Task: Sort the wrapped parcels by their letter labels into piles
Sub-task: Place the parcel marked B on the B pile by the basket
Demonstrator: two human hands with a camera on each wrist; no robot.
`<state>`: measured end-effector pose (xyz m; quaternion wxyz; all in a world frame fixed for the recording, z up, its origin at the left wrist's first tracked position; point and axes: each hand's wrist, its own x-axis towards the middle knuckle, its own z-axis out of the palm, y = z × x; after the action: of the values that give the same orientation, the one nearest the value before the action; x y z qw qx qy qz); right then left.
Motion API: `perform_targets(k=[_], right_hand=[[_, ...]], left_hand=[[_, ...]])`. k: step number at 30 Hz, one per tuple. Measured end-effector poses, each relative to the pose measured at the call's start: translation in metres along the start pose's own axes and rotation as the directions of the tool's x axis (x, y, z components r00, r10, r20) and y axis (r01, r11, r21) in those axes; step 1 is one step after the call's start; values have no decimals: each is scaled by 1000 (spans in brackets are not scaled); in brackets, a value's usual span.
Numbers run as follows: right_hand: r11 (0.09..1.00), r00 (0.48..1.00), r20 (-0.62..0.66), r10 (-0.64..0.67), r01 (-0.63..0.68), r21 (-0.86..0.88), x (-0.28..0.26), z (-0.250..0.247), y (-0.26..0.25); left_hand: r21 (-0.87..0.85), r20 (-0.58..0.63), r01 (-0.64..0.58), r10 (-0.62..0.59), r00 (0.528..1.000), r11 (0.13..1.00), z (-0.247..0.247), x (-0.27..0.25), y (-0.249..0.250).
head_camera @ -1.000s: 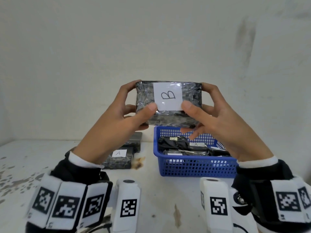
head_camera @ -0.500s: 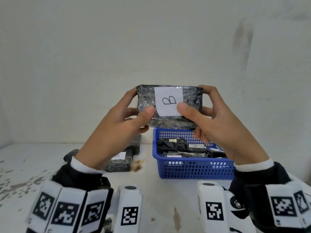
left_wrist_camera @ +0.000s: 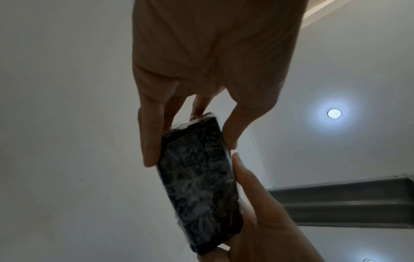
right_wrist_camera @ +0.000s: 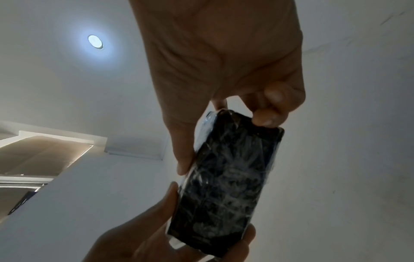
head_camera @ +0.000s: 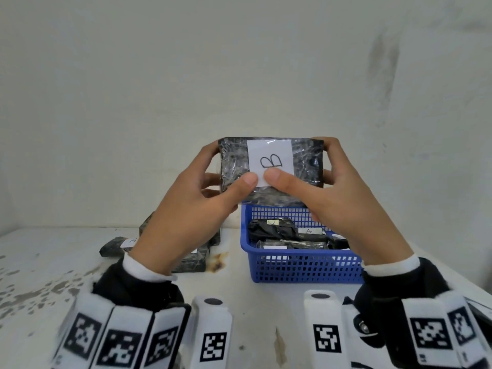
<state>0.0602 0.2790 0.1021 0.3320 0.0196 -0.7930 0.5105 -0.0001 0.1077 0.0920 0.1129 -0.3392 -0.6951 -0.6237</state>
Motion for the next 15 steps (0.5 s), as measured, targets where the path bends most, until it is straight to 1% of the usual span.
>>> perform_targets(k=[5, 11, 15], right_hand=[[998, 999, 46, 13, -15, 58, 0, -6, -3], [999, 997, 75, 0, -4, 52, 1, -9, -2], [998, 995, 95, -8, 1, 69, 2, -9, -2]], left_hand=[[-51, -14, 26, -27, 1000, 998, -4, -1, 3], [-87, 0, 39, -39, 999, 995, -5, -2, 8], [-107, -24, 41, -44, 999, 993, -7, -1, 9]])
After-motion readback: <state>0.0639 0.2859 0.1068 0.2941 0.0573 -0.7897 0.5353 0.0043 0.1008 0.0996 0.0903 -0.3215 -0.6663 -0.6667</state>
